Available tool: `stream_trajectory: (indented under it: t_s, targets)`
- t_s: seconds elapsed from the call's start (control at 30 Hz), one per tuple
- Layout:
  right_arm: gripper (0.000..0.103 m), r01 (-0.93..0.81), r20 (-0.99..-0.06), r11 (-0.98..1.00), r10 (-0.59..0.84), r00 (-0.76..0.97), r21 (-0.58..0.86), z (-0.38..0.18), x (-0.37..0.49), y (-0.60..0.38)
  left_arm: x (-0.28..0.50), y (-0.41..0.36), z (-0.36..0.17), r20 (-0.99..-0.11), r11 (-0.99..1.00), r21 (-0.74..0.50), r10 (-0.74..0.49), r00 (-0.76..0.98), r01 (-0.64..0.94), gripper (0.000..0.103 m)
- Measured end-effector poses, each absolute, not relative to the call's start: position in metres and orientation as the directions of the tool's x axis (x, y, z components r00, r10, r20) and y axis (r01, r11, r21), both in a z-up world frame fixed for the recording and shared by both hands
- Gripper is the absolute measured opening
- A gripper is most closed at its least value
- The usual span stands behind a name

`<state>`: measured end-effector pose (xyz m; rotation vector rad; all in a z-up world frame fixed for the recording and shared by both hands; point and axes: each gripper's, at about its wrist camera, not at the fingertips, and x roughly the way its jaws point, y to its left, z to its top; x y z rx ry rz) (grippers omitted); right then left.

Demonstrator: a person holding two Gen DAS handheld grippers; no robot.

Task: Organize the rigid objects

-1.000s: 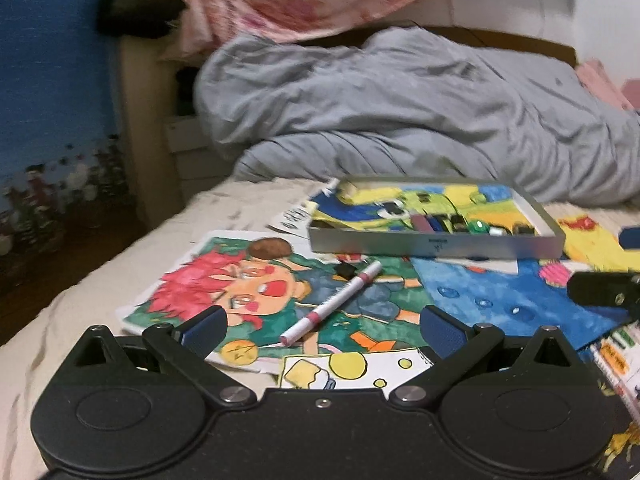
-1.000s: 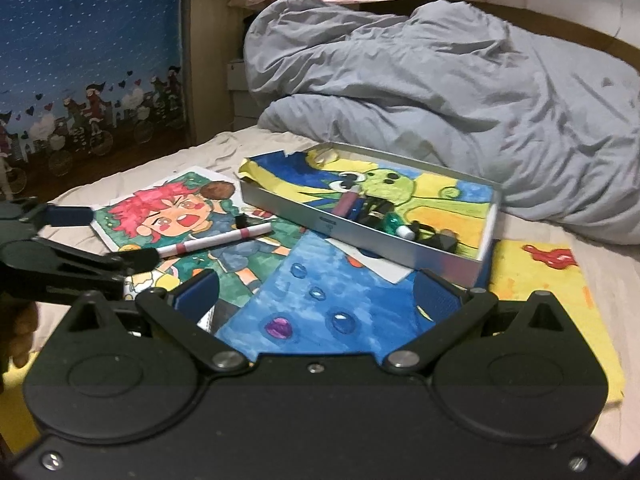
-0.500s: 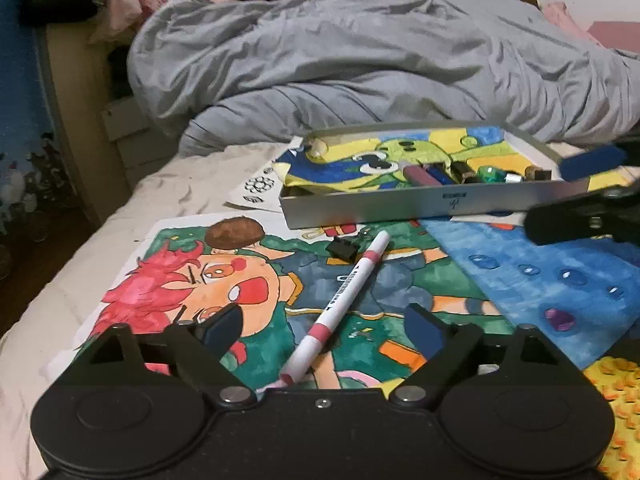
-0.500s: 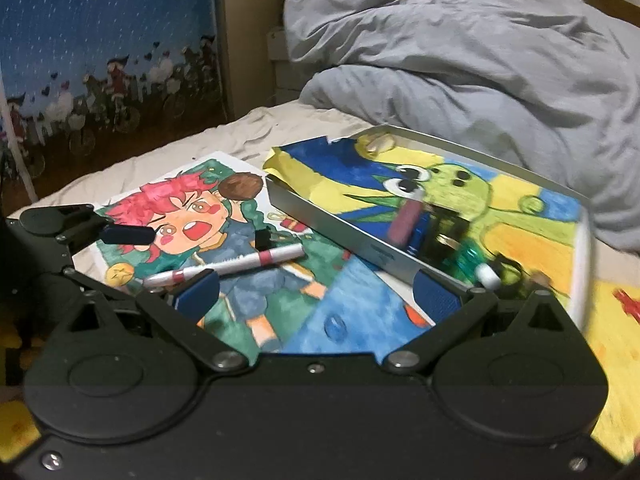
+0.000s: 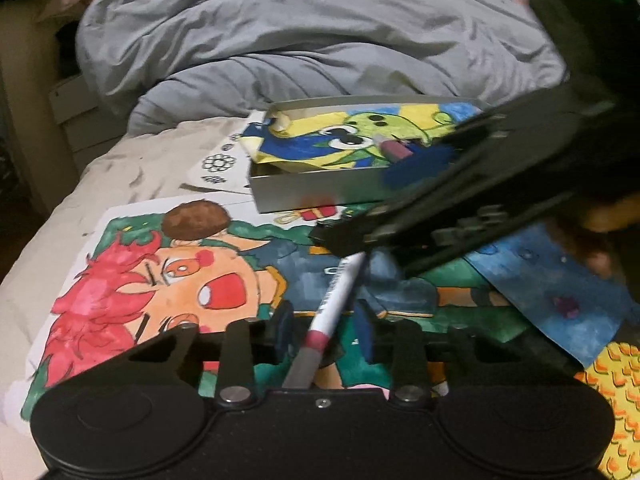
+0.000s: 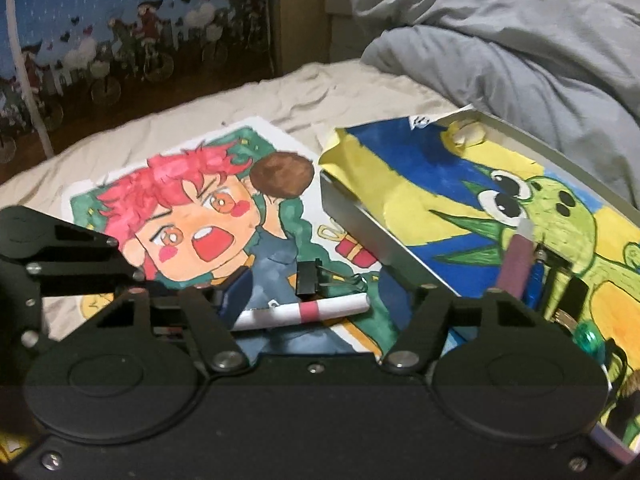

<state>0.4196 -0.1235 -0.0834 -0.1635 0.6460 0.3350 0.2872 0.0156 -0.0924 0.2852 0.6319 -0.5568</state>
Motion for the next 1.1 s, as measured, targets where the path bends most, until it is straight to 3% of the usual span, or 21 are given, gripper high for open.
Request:
stream_trajectory:
  t_s: [0.13, 0.37, 0.6, 1.1]
  targets:
    - [0.042, -0.357, -0.649, 0.933, 0.241, 0.722, -0.050, -0.100, 0.437, -0.114, 0.289, 0.009, -0.091, -0.648, 0.786, 0.097, -0.417, 0.638, 0.611, 0.018]
    - [0.029, -0.381, -0.659, 0.918, 0.219, 0.719, -0.110, -0.107, 0.448, -0.103, 0.288, 0.000, -0.091, -0.669, 0.733, 0.161, -0.411, 0.619, 0.661, 0.014]
    - [0.022, -0.412, -0.648, 0.894, 0.210, 0.732, -0.176, -0.103, 0.437, -0.095, 0.282, -0.013, -0.092, -0.677, 0.670, 0.270, -0.378, 0.631, 0.692, 0.012]
    - [0.009, -0.402, -0.623, 0.892, 0.195, 0.758, -0.209, -0.090, 0.412, -0.100, 0.275, -0.015, -0.087, -0.673, 0.654, 0.305, -0.367, 0.642, 0.693, 0.012]
